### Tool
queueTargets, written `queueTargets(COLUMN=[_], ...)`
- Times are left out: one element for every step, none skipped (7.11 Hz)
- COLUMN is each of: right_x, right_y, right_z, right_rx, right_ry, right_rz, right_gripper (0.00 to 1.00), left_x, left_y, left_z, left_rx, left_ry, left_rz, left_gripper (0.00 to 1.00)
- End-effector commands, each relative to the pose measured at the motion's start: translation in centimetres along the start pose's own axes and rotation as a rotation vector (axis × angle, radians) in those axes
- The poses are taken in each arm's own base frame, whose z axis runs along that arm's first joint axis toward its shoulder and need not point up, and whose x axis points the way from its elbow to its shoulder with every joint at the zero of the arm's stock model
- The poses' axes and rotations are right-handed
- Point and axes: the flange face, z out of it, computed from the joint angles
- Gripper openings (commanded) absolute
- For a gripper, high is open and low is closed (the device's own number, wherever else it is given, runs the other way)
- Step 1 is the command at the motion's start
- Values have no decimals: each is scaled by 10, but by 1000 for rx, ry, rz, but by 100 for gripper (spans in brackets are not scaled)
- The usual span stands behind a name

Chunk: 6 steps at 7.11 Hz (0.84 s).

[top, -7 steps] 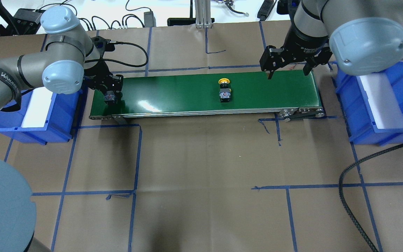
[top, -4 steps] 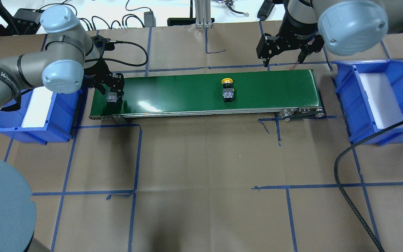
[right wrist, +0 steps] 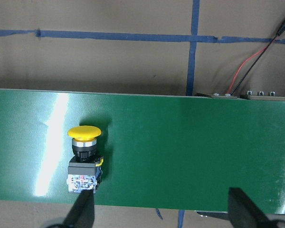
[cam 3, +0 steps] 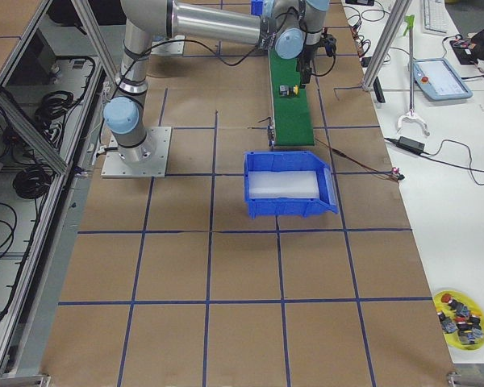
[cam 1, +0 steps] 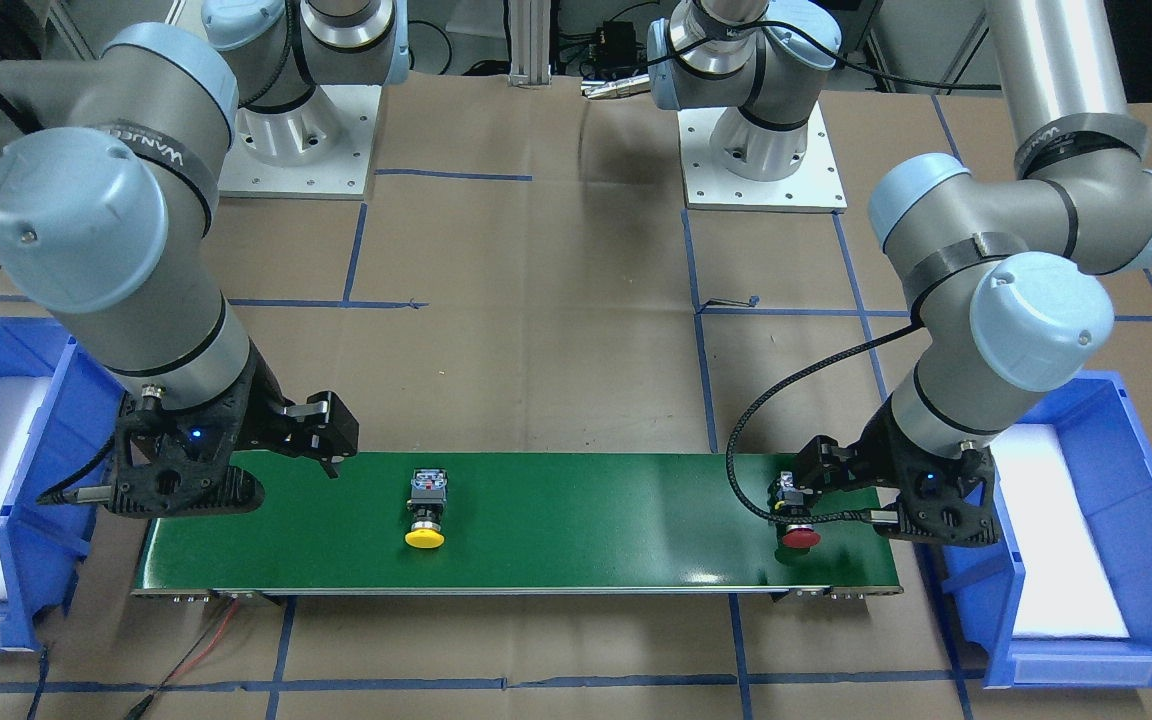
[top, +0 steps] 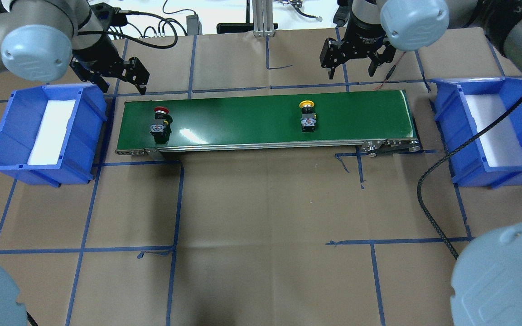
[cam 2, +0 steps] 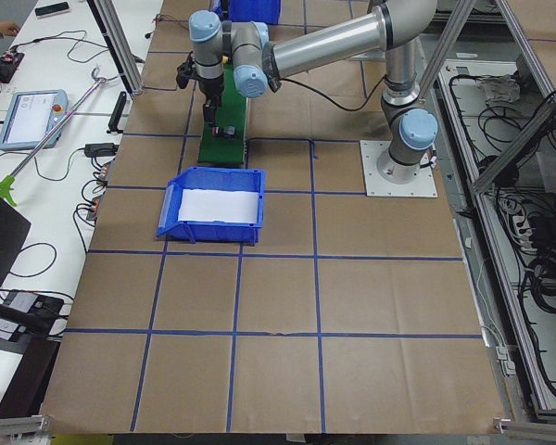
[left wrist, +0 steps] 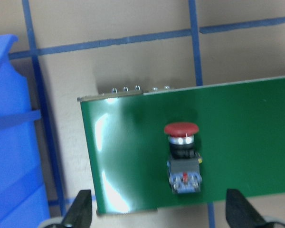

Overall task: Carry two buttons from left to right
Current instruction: 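Release the red button on the conveyor and raise the left gripper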

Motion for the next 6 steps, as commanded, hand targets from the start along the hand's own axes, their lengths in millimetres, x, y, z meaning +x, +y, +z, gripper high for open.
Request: queueTargets(right_x=[-2, -2, -2, -2, -1, -1], right_y=[-9, -9, -10, -10, -12, -15], right_z=[35, 38, 42, 45, 59, 69], right_rx=[-54, -59, -65, -73, -102, -115], right_ry=[-1, -1, -1, -1, 1, 1], right_rz=[-1, -1, -1, -1, 0, 2], right_gripper=[100, 100, 100, 100, 100, 100], left_x=[13, 25, 52, 74, 78, 80], left_y=[39, 62, 78, 93, 106, 120], left_z=[-54, -69, -77, -81, -82, -82], left_rx=[-56, -74, -72, -66, -66, -60], left_ry=[14, 21, 8, 5, 5, 6], left_rz=[-25, -68, -56, -50, -45, -33], left_gripper=[100, 100, 100, 100, 100, 100])
